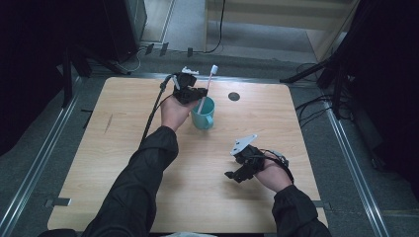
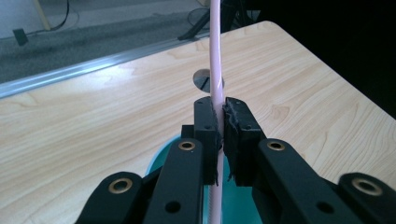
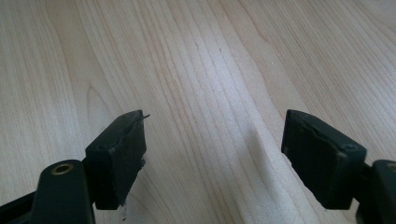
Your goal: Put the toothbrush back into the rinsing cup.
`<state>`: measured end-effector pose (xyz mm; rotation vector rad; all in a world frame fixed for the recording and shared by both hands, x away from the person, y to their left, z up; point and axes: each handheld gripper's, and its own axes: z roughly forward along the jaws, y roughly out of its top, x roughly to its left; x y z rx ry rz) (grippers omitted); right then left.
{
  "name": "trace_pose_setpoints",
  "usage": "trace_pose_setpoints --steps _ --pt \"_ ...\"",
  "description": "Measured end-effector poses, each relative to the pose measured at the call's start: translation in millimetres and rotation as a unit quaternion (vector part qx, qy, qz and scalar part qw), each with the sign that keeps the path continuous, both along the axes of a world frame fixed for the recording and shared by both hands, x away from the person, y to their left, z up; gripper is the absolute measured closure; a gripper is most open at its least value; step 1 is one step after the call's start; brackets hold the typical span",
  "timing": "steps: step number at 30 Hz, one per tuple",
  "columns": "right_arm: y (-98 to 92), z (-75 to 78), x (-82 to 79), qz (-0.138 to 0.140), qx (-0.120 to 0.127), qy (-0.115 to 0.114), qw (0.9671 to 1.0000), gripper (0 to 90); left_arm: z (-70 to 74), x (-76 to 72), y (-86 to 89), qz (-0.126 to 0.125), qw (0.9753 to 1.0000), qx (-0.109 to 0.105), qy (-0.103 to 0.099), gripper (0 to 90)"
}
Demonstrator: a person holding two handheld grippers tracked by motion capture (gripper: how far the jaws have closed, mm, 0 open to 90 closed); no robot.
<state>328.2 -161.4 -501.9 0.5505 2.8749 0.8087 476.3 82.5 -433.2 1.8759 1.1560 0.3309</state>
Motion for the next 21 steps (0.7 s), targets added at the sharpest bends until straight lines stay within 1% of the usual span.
trace_pose_setpoints --steps 1,3,4,6,8,14,18,21 --pt "0.1 -0.1 0.0 0.001 0.0 0.001 1.0 21.9 -1.4 0.0 0.2 -0.001 1.0 -0.002 0.004 83.9" --pt "0.2 -0.2 0.0 0.001 0.0 0.0 1.0 21.8 -4.5 -0.8 0.2 0.0 1.0 -0.001 0.004 83.9" --pt "0.2 -0.2 -0.1 0.001 -0.001 0.001 1.0 21.9 -5.4 -1.1 0.2 0.0 1.0 -0.001 0.008 83.9" --pt "0.2 -0.2 0.0 0.001 0.0 0.001 1.0 21.8 -8.7 -2.2 -0.2 -0.003 0.9999 0.003 0.012 83.9" --pt "0.2 -0.2 0.0 0.0 0.0 0.001 1.0 21.9 -11.6 -3.2 -0.5 -0.002 0.9999 0.003 0.012 83.9" --pt "0.4 -0.4 0.0 0.001 -0.001 0.0 1.0 21.8 -20.8 -7.5 -0.7 -0.004 0.9997 0.008 0.023 83.8" --pt "0.6 -0.5 0.0 0.001 -0.002 0.001 1.0 21.8 -26.6 -9.9 -0.4 -0.011 0.9992 0.021 0.032 83.8" --pt "0.8 -0.7 -0.1 0.001 -0.003 0.002 1.0 21.9 -29.5 -10.7 0.0 -0.01 0.9991 0.011 0.039 83.6"
